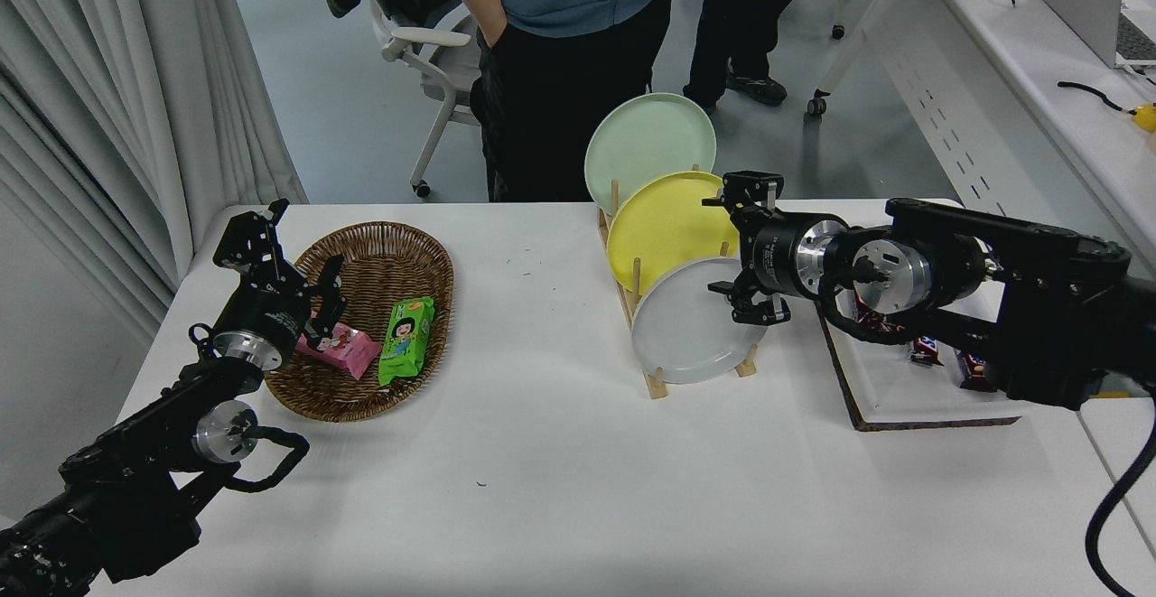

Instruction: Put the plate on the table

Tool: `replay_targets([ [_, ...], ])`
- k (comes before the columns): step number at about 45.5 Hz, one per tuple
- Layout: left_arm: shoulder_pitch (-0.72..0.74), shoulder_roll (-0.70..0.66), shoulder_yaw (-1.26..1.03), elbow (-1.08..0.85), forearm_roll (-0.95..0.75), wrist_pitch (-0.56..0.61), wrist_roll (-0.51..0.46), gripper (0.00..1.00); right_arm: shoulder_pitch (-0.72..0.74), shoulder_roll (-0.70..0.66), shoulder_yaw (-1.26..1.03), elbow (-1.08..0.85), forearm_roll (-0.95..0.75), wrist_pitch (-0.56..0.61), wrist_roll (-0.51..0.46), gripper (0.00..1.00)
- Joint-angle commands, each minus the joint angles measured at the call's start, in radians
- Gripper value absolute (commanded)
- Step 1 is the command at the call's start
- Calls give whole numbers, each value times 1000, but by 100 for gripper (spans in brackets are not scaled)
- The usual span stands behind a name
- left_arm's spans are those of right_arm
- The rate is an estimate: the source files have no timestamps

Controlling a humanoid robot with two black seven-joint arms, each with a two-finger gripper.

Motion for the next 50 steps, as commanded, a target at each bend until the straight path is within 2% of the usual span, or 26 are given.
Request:
replay_targets([
  [1, 0, -1, 0, 0, 0, 0, 1, 100, 68, 8, -126, -25, 92, -22, -3, 99],
  [8, 0, -1, 0, 0, -1, 0, -1, 100, 85, 14, -143, -26, 127, -15, -4, 98],
  [14, 0, -1, 0, 0, 0, 0, 1, 100, 81, 24, -146, -60, 133, -11, -6, 93],
  [17, 0, -1, 0, 0, 0, 0, 1, 100, 81, 43, -146, -83, 130, -8, -6, 87],
  [27, 0, 1, 0, 0, 0, 0, 1, 100, 75, 80, -146, -144, 130, 9, -7, 86],
  [48, 0, -1, 0, 0, 0, 0, 1, 100, 52, 118, -145, -181, 133, 129, -64, 82],
  [50, 0, -1, 0, 0, 0, 0, 1, 100, 52, 118, -145, -181, 130, 141, -72, 79],
])
